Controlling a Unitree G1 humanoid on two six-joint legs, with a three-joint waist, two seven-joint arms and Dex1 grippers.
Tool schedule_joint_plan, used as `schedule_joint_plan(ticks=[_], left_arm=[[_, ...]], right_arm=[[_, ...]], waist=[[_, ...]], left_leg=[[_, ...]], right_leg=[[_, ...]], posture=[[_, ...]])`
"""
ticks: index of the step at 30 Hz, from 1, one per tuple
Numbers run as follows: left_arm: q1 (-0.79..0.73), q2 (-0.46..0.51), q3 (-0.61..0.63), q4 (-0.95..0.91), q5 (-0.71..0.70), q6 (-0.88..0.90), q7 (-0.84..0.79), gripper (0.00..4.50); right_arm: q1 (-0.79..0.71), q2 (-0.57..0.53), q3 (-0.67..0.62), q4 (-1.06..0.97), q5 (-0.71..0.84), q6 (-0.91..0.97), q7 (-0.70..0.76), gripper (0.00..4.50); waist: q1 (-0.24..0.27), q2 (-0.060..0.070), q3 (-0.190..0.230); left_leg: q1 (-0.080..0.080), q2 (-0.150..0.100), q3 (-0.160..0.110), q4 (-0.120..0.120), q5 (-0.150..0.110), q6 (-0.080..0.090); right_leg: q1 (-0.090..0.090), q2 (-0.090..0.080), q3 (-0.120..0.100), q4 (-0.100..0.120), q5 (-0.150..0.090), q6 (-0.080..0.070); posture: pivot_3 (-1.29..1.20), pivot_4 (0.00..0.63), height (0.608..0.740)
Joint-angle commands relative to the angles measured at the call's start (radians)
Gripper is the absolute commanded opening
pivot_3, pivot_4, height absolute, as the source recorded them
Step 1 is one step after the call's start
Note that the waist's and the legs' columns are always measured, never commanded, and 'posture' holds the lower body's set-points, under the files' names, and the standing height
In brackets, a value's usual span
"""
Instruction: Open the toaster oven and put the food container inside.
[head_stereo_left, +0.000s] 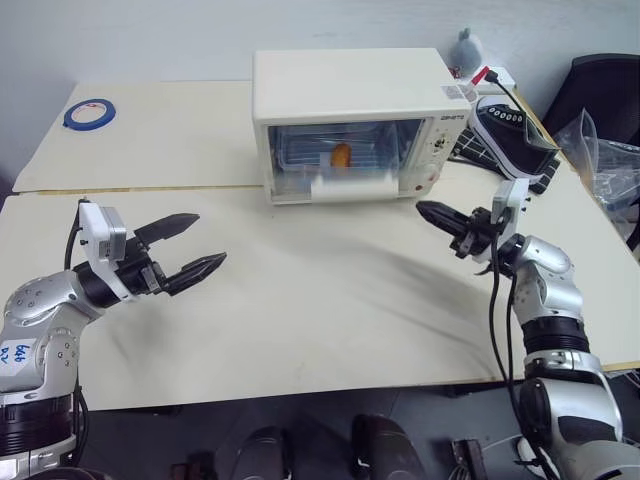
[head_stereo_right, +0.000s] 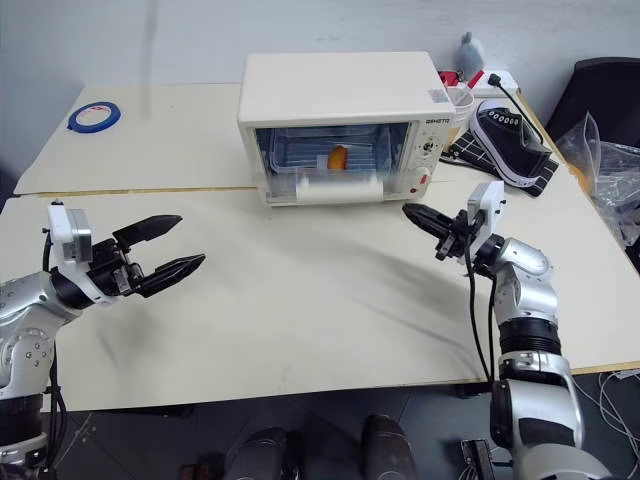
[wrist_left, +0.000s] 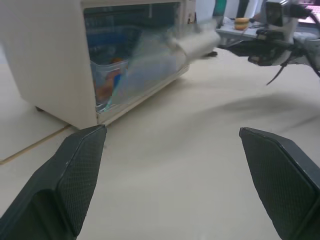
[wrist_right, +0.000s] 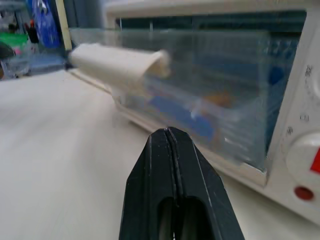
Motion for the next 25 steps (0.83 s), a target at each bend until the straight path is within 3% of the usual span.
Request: schedule_joint_plan(ticks=[1, 5, 8, 14, 20, 25], left_arm=[[-0.008, -0.021, 0.025, -0.007, -0.026, -0.025, 0.013, 4.49], [0.004, -0.024, 0.021, -0.009, -0.015, -0.045, 0.003, 4.49], [0.069, -0.007, 0.023, -0.037, 0.036, -0.091, -0.005, 4.50], [0.264, 0.018, 0.041, -0.056, 0.104, -0.216, -0.077, 4.50], [0.343, -0.005, 0.037, -0.030, 0.154, -0.316, -0.069, 4.50], [0.332, -0.017, 0.031, 0.005, 0.153, -0.353, -0.062, 4.50]], right_arm=[[-0.044, 0.042, -0.069, -0.100, 0.116, 0.079, -0.099, 0.00], [-0.023, 0.056, -0.059, -0.199, 0.138, 0.142, -0.151, 0.00], [0.123, -0.037, -0.005, -0.382, 0.119, 0.209, -0.070, 0.56], [0.439, -0.175, 0.022, -0.567, 0.040, 0.015, 0.145, 2.50], [0.613, -0.197, 0.053, -0.583, 0.018, -0.074, 0.227, 4.32], [0.613, -0.172, 0.058, -0.554, 0.016, -0.108, 0.198, 4.46]], waist=[[0.000, 0.000, 0.000], [0.002, 0.000, 0.000], [0.005, 0.000, 0.000], [0.002, 0.000, 0.000], [0.003, 0.000, 0.000], [0.003, 0.000, 0.000]], left_leg=[[0.000, 0.000, 0.000, 0.000, 0.000, 0.000], [0.000, 0.000, 0.000, 0.000, 0.000, 0.000], [-0.001, 0.000, 0.000, -0.002, 0.000, 0.000], [0.000, -0.004, 0.003, -0.007, -0.002, 0.003], [0.004, -0.003, 0.004, -0.007, -0.001, 0.003], [0.004, -0.004, 0.004, -0.007, -0.001, 0.003]], right_leg=[[0.000, 0.000, 0.000, 0.000, 0.000, 0.000], [-0.001, 0.000, 0.000, 0.000, 0.000, 0.000], [-0.001, 0.000, 0.000, 0.000, 0.000, 0.000], [-0.002, -0.003, -0.001, -0.004, 0.000, 0.001], [-0.001, -0.004, 0.000, -0.003, 0.000, 0.001], [-0.001, -0.007, -0.001, -0.001, 0.000, 0.000]], posture=[[0.00, 0.150, 0.740], [0.00, 0.150, 0.740], [0.00, 0.150, 0.740], [0.00, 0.150, 0.740], [0.00, 0.150, 0.740], [0.00, 0.150, 0.740]])
